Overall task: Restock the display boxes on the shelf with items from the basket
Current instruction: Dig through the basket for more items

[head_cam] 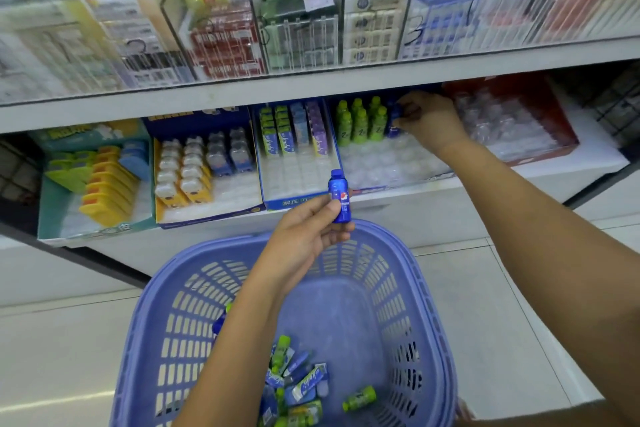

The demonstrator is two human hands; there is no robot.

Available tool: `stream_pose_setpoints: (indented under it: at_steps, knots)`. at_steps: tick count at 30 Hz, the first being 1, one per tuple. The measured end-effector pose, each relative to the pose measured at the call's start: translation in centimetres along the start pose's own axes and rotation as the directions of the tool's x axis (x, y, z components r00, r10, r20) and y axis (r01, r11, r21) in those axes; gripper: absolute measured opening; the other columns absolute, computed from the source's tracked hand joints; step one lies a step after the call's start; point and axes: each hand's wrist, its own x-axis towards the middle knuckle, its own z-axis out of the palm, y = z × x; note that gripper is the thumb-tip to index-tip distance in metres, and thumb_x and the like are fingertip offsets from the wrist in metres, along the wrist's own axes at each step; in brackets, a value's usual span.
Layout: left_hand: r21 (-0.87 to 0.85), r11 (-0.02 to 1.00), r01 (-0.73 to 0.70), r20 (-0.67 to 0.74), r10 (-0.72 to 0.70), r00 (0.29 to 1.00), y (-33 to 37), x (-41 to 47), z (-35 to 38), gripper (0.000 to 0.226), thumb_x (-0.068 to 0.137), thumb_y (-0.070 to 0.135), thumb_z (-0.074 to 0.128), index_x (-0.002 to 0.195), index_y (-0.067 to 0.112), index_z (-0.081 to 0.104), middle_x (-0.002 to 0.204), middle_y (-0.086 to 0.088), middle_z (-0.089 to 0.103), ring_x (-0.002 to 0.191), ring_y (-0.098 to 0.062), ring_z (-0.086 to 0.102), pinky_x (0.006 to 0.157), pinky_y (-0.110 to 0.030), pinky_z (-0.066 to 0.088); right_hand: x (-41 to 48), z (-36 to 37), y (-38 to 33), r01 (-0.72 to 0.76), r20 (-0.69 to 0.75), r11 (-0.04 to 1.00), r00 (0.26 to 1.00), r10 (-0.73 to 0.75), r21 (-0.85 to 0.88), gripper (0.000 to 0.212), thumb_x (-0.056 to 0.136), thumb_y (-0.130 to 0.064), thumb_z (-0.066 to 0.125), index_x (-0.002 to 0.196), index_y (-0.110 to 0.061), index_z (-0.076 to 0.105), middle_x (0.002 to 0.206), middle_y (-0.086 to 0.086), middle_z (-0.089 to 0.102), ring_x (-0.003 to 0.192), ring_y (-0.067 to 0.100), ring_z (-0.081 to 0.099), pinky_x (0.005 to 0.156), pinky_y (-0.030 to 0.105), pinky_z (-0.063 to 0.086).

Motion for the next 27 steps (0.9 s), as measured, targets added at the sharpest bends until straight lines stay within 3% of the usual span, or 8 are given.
stream_pose_setpoints:
  at_steps: [4, 7, 11, 17, 19, 22, 25, 27]
  knots:
    - [0.221, 0.971, -0.095, -0.082, 0.115, 0.990, 0.6, 0.8, 1.0, 0.012, 0.092, 0.010, 0.057, 0.097, 0.016, 0.066, 0.079, 0.002, 0.071, 0.070, -0.009, 0.068, 0.067, -0.018, 0.054, -1.2, -0.8, -1.3, -0.119, -0.098, 0.989, 0.987, 0.127, 0.086, 0.032, 0.079, -0.011, 0.071, 0.108, -0.004, 0.060, 0.097, 0.014, 0.065, 0.089, 0.023, 0.063, 0.079, 0.028, 0.047]
    - [0.362, 0.919, -0.154, -0.100, 0.203, 0.974, 1.1, 1.9, 2.1, 0.015, 0.092, 0.010, 0.058, 0.104, 0.015, 0.065, 0.081, 0.000, 0.069, 0.069, -0.004, 0.067, 0.065, -0.013, 0.051, -3.4, -2.7, -3.9, -0.207, 0.223, 0.828, 0.970, 0.102, 0.522, 0.007, 0.085, -0.015, 0.068, 0.090, -0.012, 0.065, 0.074, 0.006, 0.065, 0.057, 0.009, 0.064, 0.062, 0.028, 0.053]
    - [0.489, 0.843, -0.224, -0.018, 0.266, 0.964, 1.7, 3.7, 3.8, 0.023, 0.097, 0.012, 0.050, 0.117, 0.011, 0.062, 0.082, 0.003, 0.063, 0.068, -0.002, 0.061, 0.069, -0.013, 0.051, -5.8, -5.2, -6.2, -0.124, 0.500, 0.870, 0.852, -0.153, 0.478, 0.021, 0.084, -0.019, 0.068, 0.105, -0.016, 0.069, 0.086, 0.003, 0.074, 0.073, 0.010, 0.068, 0.067, 0.018, 0.055]
    - [0.636, 0.725, -0.265, 0.075, 0.283, 0.956, 1.8, 6.2, 6.6, 0.029, 0.099, 0.013, 0.045, 0.126, 0.009, 0.056, 0.095, -0.003, 0.063, 0.080, -0.010, 0.059, 0.075, -0.014, 0.048, -5.5, -7.4, -4.8, -0.104, 0.324, 0.908, 0.945, -0.036, 0.406, 0.025, 0.080, -0.009, 0.072, 0.104, -0.002, 0.068, 0.089, 0.014, 0.070, 0.068, 0.007, 0.066, 0.068, 0.013, 0.054]
    - [0.836, 0.497, -0.234, 0.107, 0.270, 0.957, 1.0, 6.8, 7.0, 0.041, 0.099, 0.022, 0.046, 0.139, 0.011, 0.046, 0.128, -0.009, 0.056, 0.113, -0.020, 0.055, 0.095, -0.020, 0.039, -4.8, -7.9, -3.4, -0.074, 0.097, 0.922, 0.995, 0.040, 0.381, 0.025, 0.079, -0.007, 0.073, 0.103, -0.001, 0.068, 0.095, 0.012, 0.069, 0.072, 0.006, 0.065, 0.070, 0.014, 0.052]
    - [0.971, 0.141, -0.195, 0.183, 0.093, 0.979, -0.8, 6.9, 7.1, 0.057, 0.100, 0.032, 0.043, 0.149, 0.010, 0.026, 0.158, -0.007, 0.019, 0.145, -0.019, 0.018, 0.116, -0.026, 0.013, -2.8, -8.1, -1.6, -0.055, -0.247, 0.916, 0.955, 0.165, 0.398, 0.019, 0.076, -0.002, 0.073, 0.092, -0.007, 0.064, 0.100, 0.007, 0.064, 0.093, 0.010, 0.057, 0.085, 0.017, 0.047]
    - [0.973, -0.055, -0.223, 0.226, 0.060, 0.972, -2.5, 6.5, 6.8, 0.062, 0.100, 0.034, 0.041, 0.151, 0.009, 0.015, 0.160, -0.008, 0.007, 0.147, -0.021, 0.009, 0.119, -0.030, 0.004, -0.7, -6.9, -0.1, -0.088, -0.268, 0.963, 0.950, 0.158, 0.256, 0.016, 0.078, -0.007, 0.072, 0.091, -0.012, 0.065, 0.110, 0.014, 0.066, 0.100, 0.011, 0.056, 0.079, 0.003, 0.038]
    - [0.967, -0.076, -0.243, 0.250, 0.106, 0.963, -2.9, 6.4, 6.4, 0.063, 0.099, 0.033, 0.042, 0.151, 0.010, 0.014, 0.160, -0.008, 0.006, 0.147, -0.020, 0.009, 0.117, -0.028, 0.001, 0.3, -6.0, 1.0, -0.091, -0.226, 0.991, 0.968, 0.111, 0.099, 0.010, 0.080, -0.015, 0.072, 0.077, -0.021, 0.064, 0.113, 0.016, 0.067, 0.106, 0.021, 0.060, 0.085, 0.015, 0.041]
